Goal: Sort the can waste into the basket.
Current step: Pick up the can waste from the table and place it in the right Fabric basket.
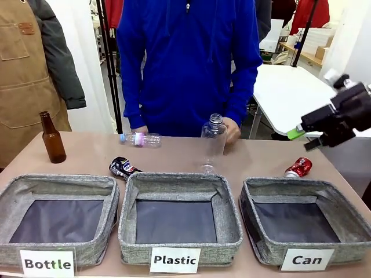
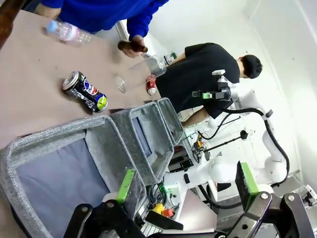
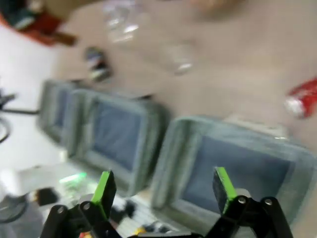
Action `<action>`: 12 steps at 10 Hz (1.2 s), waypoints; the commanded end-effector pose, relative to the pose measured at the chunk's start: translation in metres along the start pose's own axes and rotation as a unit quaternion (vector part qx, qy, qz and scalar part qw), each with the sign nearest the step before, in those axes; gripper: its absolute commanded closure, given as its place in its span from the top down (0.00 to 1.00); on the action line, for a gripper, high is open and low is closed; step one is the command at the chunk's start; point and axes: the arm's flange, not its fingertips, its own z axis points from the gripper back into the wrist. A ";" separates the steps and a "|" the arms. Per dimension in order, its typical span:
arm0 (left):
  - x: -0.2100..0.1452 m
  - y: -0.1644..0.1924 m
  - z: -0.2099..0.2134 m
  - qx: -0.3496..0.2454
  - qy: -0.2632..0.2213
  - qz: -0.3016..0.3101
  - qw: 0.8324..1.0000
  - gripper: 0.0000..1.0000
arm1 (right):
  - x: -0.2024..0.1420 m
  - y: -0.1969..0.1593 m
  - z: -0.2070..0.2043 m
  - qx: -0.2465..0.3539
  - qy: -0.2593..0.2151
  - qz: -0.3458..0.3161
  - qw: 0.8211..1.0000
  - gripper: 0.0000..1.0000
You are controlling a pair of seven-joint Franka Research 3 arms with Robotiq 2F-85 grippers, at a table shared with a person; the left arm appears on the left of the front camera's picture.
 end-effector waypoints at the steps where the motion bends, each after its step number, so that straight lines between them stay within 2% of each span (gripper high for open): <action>1: -0.001 0.000 0.003 -0.006 0.003 -0.011 1.000 1.00 | -0.005 -0.020 0.004 -0.266 0.040 -0.051 0.962 1.00; 3: -0.001 0.000 0.003 -0.006 0.003 -0.011 1.000 1.00 | -0.017 -0.037 0.022 -0.343 0.063 -0.091 0.933 1.00; 4: -0.001 0.000 0.003 -0.006 0.003 -0.011 1.000 1.00 | -0.021 -0.045 0.030 -0.329 0.033 -0.126 0.935 1.00; 5: -0.001 0.000 0.003 -0.006 0.003 -0.011 1.000 1.00 | -0.030 -0.040 0.045 -0.211 -0.076 -0.161 0.961 1.00; 6: -0.001 0.000 0.003 -0.006 0.003 -0.011 1.000 1.00 | -0.014 -0.050 0.026 -0.297 0.011 -0.061 0.953 1.00; 7: -0.001 0.000 0.003 -0.006 0.003 -0.011 1.000 1.00 | -0.014 -0.050 0.026 -0.297 0.011 -0.061 0.953 1.00; 8: -0.001 0.000 0.003 -0.006 0.003 -0.011 1.000 1.00 | -0.024 -0.058 0.041 -0.291 -0.009 -0.110 0.950 1.00; 10: -0.001 0.000 0.003 -0.006 0.003 -0.011 1.000 1.00 | 0.011 -0.093 0.036 -0.294 0.022 -0.087 0.952 1.00; 11: -0.001 0.000 0.003 -0.006 0.003 -0.011 1.000 1.00 | 0.035 -0.113 0.031 -0.268 0.035 -0.028 0.962 1.00; 12: -0.001 0.000 0.003 -0.006 0.003 -0.011 1.000 1.00 | 0.063 -0.133 0.019 -0.262 0.064 -0.024 0.963 1.00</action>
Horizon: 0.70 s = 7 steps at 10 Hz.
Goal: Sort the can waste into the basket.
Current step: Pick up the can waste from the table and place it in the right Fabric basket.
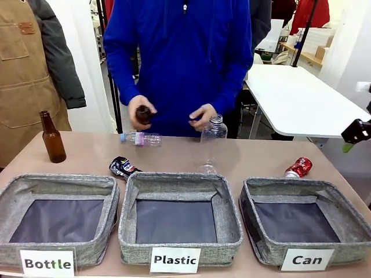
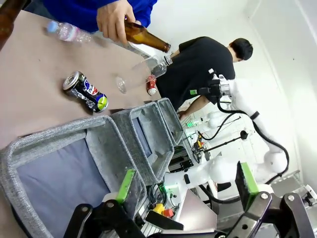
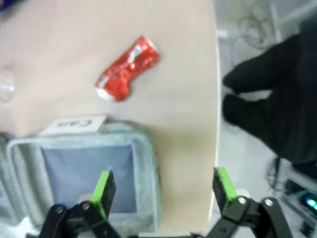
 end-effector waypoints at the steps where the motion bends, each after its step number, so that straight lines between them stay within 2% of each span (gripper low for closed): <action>1: -0.001 -0.001 0.002 -0.006 0.003 -0.011 1.000 1.00 | 0.074 -0.014 -0.032 0.002 0.031 0.039 0.999 1.00; 2: -0.001 -0.001 0.002 -0.006 0.003 -0.011 1.000 1.00 | 0.101 -0.014 -0.053 -0.012 0.032 0.052 0.998 1.00; 4: -0.001 -0.001 0.002 -0.006 0.003 -0.011 1.000 1.00 | 0.125 -0.011 -0.096 0.002 0.042 0.082 0.996 1.00; 5: -0.001 -0.001 0.002 -0.006 0.003 -0.011 1.000 1.00 | 0.124 -0.009 -0.101 0.024 0.071 0.048 0.996 1.00; 6: -0.001 -0.001 0.002 -0.006 0.003 -0.011 1.000 1.00 | 0.108 -0.001 -0.082 0.034 0.148 -0.063 0.986 1.00; 7: -0.001 -0.001 0.002 -0.006 0.003 -0.011 1.000 1.00 | 0.123 -0.004 -0.112 0.001 0.059 0.060 0.996 1.00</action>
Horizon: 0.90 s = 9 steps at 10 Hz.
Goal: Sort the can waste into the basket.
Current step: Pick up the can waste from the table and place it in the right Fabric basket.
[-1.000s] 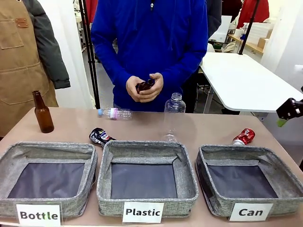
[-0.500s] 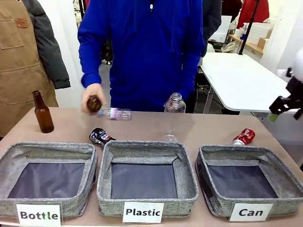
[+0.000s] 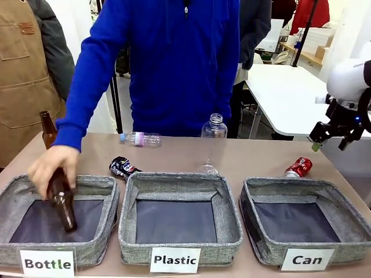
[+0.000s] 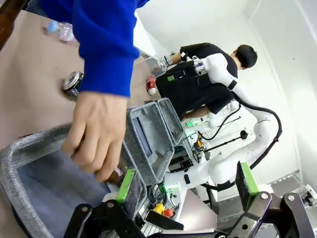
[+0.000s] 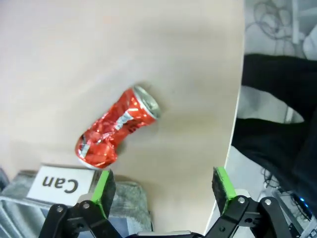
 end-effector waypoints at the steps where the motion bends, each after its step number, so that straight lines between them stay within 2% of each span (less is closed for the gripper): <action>1: -0.001 -0.002 0.002 -0.006 0.003 -0.011 1.000 1.00 | 0.006 0.000 0.000 -0.012 -0.039 0.038 0.998 1.00; 2: 0.000 0.000 0.000 0.000 0.000 0.000 1.000 1.00 | 0.000 0.000 0.000 0.000 0.000 0.000 1.000 1.00; 3: -0.001 -0.011 0.041 -0.021 -0.002 0.010 1.000 1.00 | 0.005 0.004 -0.005 -0.004 0.020 0.063 0.998 1.00; 4: -0.002 -0.019 0.074 -0.004 -0.003 -0.002 1.000 1.00 | 0.009 0.009 -0.008 0.000 0.008 0.110 0.994 1.00; 5: -0.006 -0.027 0.096 -0.023 -0.006 0.006 1.000 1.00 | 0.012 0.012 -0.007 0.003 -0.008 0.177 0.984 1.00; 6: -0.012 -0.033 0.110 -0.049 0.003 0.014 0.999 1.00 | 0.011 0.016 -0.007 0.015 -0.003 0.260 0.965 1.00; 7: -0.015 -0.030 0.112 -0.056 0.012 0.015 0.998 1.00 | 0.010 0.020 -0.008 -0.001 -0.015 0.352 0.936 1.00; 8: -0.014 -0.026 0.109 -0.060 0.004 0.020 0.998 1.00 | 0.007 0.023 -0.008 0.001 -0.033 0.481 0.876 1.00; 9: -0.016 -0.025 0.104 -0.071 0.002 0.027 0.997 1.00 | 0.005 0.025 -0.005 0.023 -0.046 0.584 0.810 1.00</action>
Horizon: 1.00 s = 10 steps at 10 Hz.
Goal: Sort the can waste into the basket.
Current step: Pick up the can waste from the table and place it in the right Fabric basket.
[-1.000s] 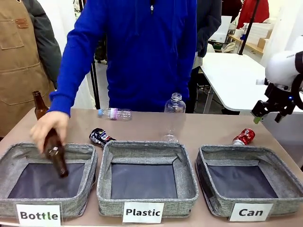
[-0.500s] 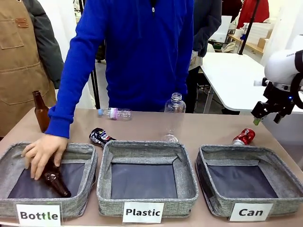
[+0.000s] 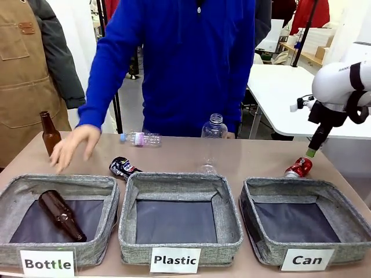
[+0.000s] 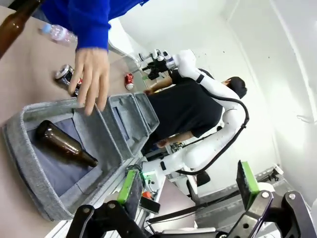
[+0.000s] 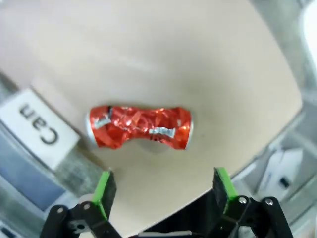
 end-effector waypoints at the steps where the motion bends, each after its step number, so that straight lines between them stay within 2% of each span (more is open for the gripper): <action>1: 0.002 0.007 -0.014 -0.025 0.007 0.008 1.000 1.00 | -0.010 -0.006 0.006 0.044 -0.059 0.252 0.965 1.00; 2: 0.001 0.010 -0.023 -0.027 0.011 0.011 1.000 1.00 | -0.004 -0.011 0.004 0.070 -0.049 0.236 0.968 1.00; 3: -0.003 0.012 -0.031 -0.032 0.022 0.021 0.999 1.00 | -0.003 -0.009 0.000 0.065 -0.056 0.300 0.950 1.00; 4: -0.007 0.015 -0.039 -0.026 0.040 0.028 0.998 1.00 | -0.002 -0.006 -0.003 0.061 -0.046 0.391 0.917 1.00; 5: -0.010 0.017 -0.044 -0.020 0.051 0.031 0.998 1.00 | 0.001 -0.001 -0.005 0.072 -0.023 0.446 0.892 1.00; 6: -0.010 0.017 -0.048 -0.022 0.054 0.032 0.998 1.00 | 0.000 0.000 -0.007 0.054 -0.014 0.504 0.862 1.00; 7: -0.008 0.018 -0.048 -0.029 0.055 0.034 0.998 1.00 | -0.004 -0.003 -0.007 0.036 -0.028 0.549 0.835 1.00; 8: -0.008 0.018 -0.047 -0.031 0.056 0.035 0.997 1.00 | -0.005 -0.004 -0.006 0.023 -0.035 0.529 0.847 1.00; 9: -0.007 0.018 -0.047 -0.028 0.057 0.034 0.997 1.00 | 0.000 0.009 -0.011 0.066 -0.024 0.500 0.863 1.00; 10: -0.007 0.019 -0.046 -0.027 0.054 0.036 0.997 1.00 | 0.000 0.009 -0.011 0.066 -0.024 0.500 0.863 1.00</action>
